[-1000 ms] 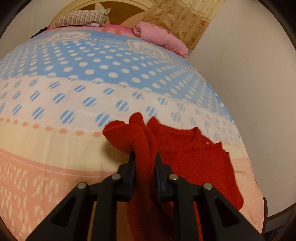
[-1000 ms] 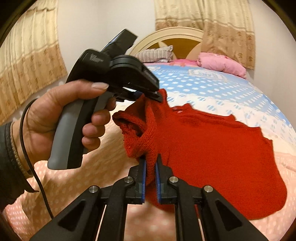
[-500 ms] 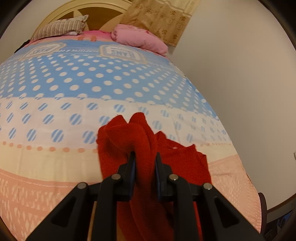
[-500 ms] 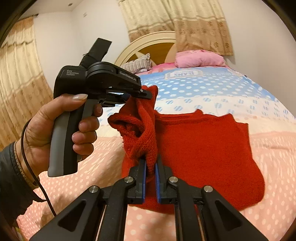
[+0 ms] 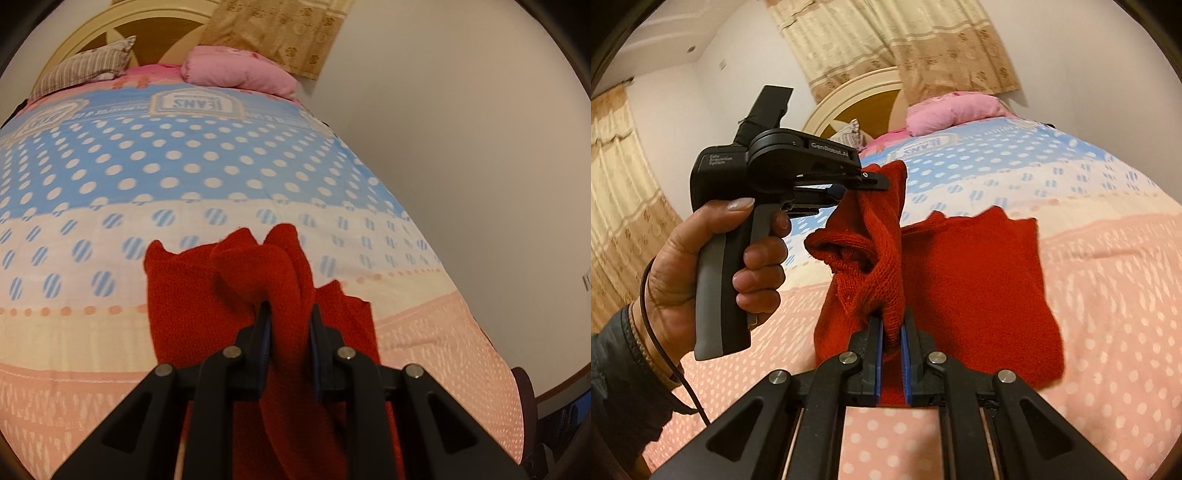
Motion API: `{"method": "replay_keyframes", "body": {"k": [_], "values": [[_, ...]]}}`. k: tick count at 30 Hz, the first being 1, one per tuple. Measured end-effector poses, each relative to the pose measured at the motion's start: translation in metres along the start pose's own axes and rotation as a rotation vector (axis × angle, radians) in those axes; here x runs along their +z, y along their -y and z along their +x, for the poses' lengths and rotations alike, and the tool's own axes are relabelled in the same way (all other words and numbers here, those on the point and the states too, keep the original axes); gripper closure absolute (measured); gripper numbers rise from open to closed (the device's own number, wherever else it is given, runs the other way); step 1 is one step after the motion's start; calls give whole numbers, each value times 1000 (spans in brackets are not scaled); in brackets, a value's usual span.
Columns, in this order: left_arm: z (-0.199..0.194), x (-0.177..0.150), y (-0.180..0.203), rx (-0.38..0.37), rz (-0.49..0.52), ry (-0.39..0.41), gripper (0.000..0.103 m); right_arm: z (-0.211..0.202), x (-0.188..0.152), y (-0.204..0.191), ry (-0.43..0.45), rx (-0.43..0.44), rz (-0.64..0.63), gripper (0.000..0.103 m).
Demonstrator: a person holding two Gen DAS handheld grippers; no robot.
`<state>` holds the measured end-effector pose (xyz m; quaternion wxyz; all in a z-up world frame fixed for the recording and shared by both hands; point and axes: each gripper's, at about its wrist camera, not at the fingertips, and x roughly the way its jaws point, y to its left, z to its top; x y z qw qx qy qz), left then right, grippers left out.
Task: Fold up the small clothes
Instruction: 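Lift the side edge with both tools and fold it over the other half, then lay the folded edge down and open both tools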
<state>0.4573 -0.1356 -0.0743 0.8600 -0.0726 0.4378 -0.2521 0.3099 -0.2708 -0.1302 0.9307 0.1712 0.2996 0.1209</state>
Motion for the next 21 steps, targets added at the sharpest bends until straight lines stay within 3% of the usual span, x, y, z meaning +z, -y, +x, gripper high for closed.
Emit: {"method": "replay_keyframes", "body": {"k": [10,18,21], "values": [[34,-9,45,-30,70,-49,84,-15,-16,45,-7,-18,151,96],[63,-24,75,-11,140,-65,84,-23,-29,76,-18,-53,234,96],[60,-31,89,1,210,-52,77,-24,-34,88,-24,-60,275,96]]}}
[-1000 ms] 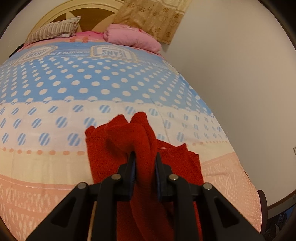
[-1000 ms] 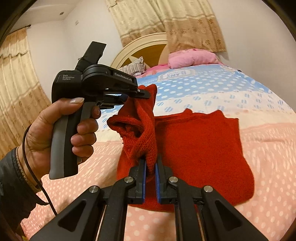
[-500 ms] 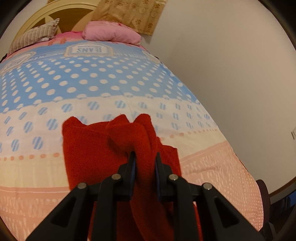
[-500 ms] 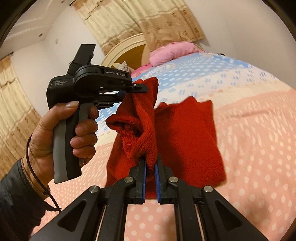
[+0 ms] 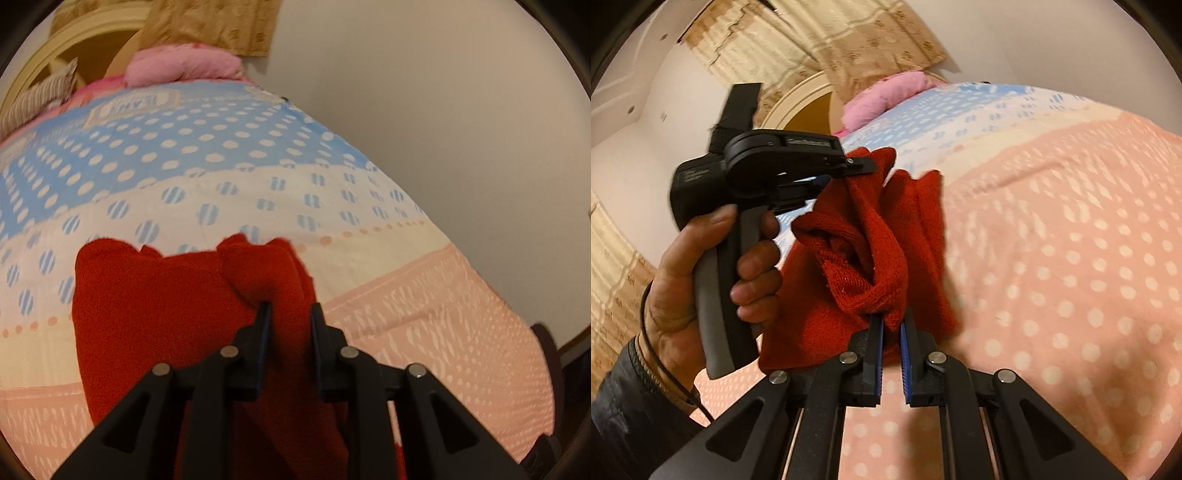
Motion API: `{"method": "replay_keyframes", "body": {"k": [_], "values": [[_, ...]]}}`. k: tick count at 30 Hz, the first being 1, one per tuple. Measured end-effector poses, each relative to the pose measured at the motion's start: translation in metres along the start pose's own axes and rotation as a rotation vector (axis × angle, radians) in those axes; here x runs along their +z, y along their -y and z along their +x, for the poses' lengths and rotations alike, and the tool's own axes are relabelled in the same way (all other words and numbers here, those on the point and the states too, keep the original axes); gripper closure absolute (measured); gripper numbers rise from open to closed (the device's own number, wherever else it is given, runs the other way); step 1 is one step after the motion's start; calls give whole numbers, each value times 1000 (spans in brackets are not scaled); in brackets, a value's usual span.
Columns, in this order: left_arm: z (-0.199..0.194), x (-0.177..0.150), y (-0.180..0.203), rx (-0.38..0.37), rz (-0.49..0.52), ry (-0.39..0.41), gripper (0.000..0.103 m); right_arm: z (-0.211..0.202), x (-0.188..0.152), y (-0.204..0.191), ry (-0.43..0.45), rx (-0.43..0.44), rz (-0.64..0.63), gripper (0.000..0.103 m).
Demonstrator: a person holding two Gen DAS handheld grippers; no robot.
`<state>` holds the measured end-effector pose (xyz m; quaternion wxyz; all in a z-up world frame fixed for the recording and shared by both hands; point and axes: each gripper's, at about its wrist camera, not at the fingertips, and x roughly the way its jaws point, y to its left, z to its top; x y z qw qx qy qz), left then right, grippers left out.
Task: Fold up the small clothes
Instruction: 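Lay the folded edge down and open both tools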
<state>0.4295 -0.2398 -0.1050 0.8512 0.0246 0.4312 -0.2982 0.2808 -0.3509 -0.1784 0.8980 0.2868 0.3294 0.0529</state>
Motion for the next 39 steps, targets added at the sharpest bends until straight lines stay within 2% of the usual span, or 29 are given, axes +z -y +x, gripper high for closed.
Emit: {"method": "replay_keyframes", "body": {"k": [2,4,6,8,10,14,15,16,19,21,22,23,25,27,30,31,32,35,39], "values": [[-11,-3,5,33,38,32,55,0,-2,9,-9,7,28,96],[-29,-10,6,32,76,76,47,-6,-3,14,2,13,50,91],[-53,-27,4,61,124,121,41,-16,-1,20,14,-37,72,68],[-66,-42,0,107,162,153,33,-33,3,19,85,-66,71,62],[-76,-65,-10,155,179,164,28,-44,12,6,137,-78,8,62],[-65,-95,-27,231,204,96,28,-36,37,-33,132,33,-128,62],[-59,-102,-33,265,203,69,28,-30,42,-43,121,43,-171,62],[-57,-106,-37,260,191,66,28,-21,46,-52,94,44,-212,63],[-59,-112,-53,230,126,56,26,9,47,-59,-20,31,-253,63],[-62,-115,-59,228,106,60,21,24,40,-45,-62,-61,-218,63],[-63,-117,-58,224,102,68,20,33,35,-33,-119,-85,-176,63],[-65,-120,-57,209,99,75,20,36,30,-24,-141,-75,-143,63],[-71,-125,-58,190,75,101,20,32,24,-19,-120,-75,-141,63],[-78,-128,-58,182,47,120,16,21,26,-33,-89,-127,-203,63],[-89,-132,-59,180,28,150,9,-1,34,-69,12,-187,-307,63],[-89,-132,-60,198,31,154,3,-6,36,-81,38,-187,-345,62],[-89,-132,-60,224,38,157,2,-11,38,-93,54,-169,-378,62],[-84,-133,-60,253,54,147,2,2,51,-113,14,-47,-414,62],[-80,-135,-66,246,32,139,1,39,64,-100,-60,-55,-340,62]]}}
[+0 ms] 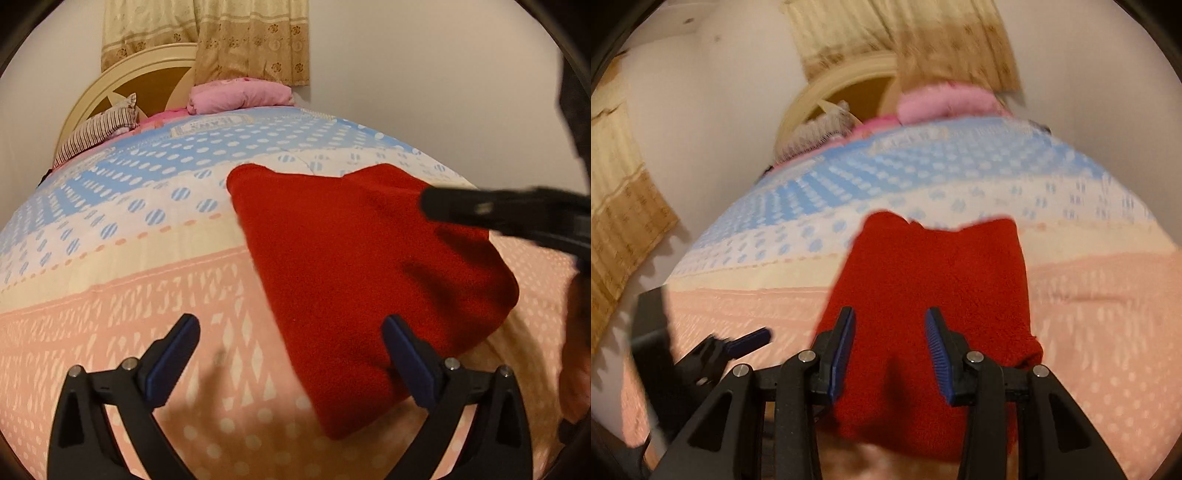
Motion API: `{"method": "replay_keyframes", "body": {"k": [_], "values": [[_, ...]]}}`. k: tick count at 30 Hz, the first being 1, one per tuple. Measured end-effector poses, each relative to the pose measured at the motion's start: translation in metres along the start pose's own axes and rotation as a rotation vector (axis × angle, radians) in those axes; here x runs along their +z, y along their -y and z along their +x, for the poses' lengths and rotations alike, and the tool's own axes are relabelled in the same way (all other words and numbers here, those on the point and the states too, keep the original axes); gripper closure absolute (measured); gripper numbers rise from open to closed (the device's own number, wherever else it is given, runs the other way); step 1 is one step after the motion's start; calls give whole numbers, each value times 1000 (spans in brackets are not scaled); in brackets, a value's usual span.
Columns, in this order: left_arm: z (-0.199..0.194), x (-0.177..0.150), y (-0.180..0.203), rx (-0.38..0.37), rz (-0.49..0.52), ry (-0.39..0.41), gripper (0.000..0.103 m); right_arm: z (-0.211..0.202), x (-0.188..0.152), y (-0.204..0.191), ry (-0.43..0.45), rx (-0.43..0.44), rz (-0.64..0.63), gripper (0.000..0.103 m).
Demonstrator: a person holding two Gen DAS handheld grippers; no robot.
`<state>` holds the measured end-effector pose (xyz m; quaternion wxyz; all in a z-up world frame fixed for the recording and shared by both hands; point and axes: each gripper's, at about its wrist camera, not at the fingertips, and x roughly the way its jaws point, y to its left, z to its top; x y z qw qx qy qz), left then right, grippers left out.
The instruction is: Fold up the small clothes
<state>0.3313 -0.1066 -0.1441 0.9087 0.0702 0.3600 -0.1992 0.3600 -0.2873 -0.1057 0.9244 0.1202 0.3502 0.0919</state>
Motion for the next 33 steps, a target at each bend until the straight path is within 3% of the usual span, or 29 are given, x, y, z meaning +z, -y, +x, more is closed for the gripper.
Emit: {"method": "replay_keyframes", "body": {"k": [3,5,17,28,33], "values": [[2,-2,0,1,6,-4,0,22,-9,26,-45,-32,55,62],[5,-4,3,0,21,-13,0,31,-17,39,-50,-10,77,62],[12,-11,6,-9,24,-38,0,35,-37,35,22,-51,-23,62],[-12,2,1,-3,-10,50,0,37,-39,34,44,-55,-22,62],[-5,13,3,42,15,43,0,37,-40,35,49,-59,-24,62]]}}
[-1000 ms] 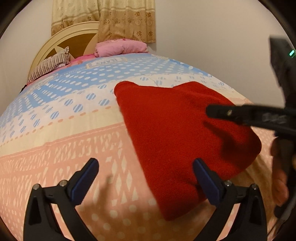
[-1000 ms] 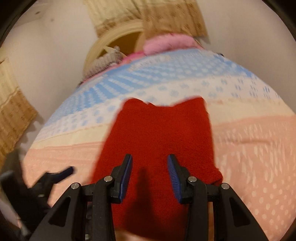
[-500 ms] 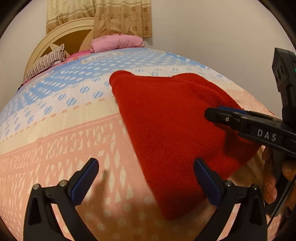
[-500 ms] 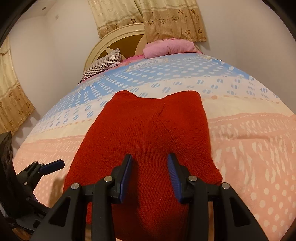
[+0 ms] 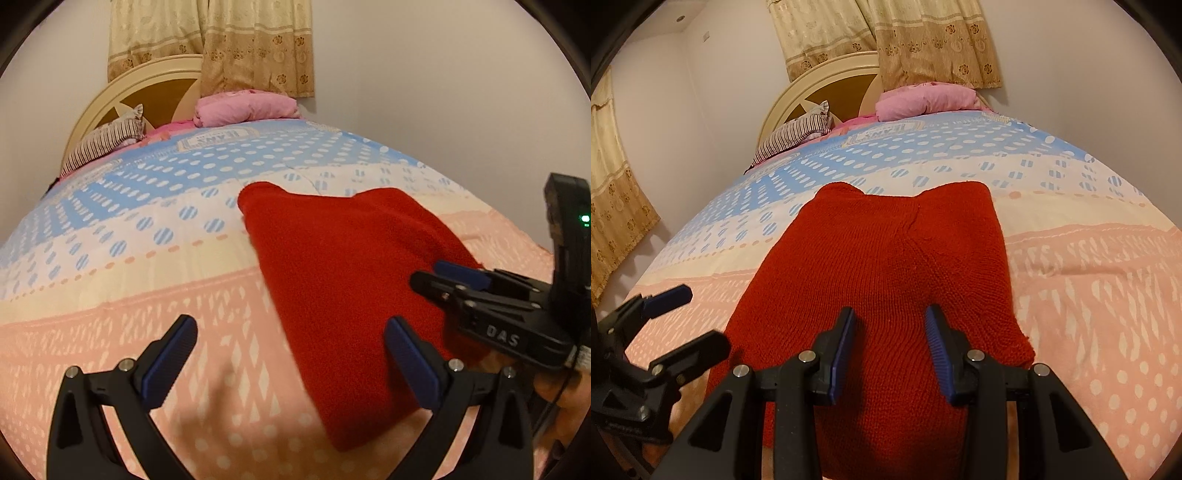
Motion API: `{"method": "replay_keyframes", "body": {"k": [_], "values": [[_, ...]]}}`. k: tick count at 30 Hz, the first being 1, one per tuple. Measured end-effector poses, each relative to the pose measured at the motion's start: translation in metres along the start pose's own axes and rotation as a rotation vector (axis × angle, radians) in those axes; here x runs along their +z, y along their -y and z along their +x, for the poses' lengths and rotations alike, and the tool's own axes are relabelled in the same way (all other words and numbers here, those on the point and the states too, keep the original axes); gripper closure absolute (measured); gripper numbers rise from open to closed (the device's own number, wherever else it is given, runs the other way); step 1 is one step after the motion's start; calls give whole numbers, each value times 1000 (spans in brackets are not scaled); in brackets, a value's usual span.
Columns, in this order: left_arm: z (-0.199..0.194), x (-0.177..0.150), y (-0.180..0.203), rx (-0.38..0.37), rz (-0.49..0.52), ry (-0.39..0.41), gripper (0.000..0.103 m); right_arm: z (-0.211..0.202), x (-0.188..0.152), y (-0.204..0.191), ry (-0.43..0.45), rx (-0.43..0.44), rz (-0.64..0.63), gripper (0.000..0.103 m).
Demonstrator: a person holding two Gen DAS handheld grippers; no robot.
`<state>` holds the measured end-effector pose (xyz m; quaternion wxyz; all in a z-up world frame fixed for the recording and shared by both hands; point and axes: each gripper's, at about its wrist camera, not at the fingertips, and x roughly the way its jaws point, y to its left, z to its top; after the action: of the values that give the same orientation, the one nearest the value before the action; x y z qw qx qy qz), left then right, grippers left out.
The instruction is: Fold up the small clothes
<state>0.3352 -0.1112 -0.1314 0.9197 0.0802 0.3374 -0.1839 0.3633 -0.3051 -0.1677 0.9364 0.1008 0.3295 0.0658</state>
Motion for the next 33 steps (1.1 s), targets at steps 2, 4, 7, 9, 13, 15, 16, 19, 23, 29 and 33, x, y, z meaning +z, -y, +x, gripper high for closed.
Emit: {"method": "replay_keyframes", "body": {"k": [2,4,7,9,13,15,16,19,23,29,33], "values": [[5,0,1,7,8,-16,0,0,0,0,1,-2,0,62],[12,-3,2,12,12,-33,0,0,0,1,3,-1,2,62],[17,-11,0,2,-1,-41,0,0,-2,2,6,3,6,62],[18,-14,-3,-12,-16,-44,0,0,-2,2,8,3,6,62],[19,-13,-1,-18,-22,-51,0,1,3,1,-17,3,-2,62],[18,-13,0,-14,-16,-49,0,2,4,1,-32,5,-17,62],[17,-13,1,-13,-14,-49,0,2,4,1,-32,6,-21,62],[13,-10,2,-17,-13,-43,0,2,4,3,-36,15,-14,62],[5,-3,1,-26,-19,-9,0,-10,11,2,-62,41,-49,61],[20,1,6,-29,-6,-28,0,-44,27,23,15,47,-4,35],[28,1,4,-56,-38,-47,0,-48,41,46,33,27,28,34]]}}
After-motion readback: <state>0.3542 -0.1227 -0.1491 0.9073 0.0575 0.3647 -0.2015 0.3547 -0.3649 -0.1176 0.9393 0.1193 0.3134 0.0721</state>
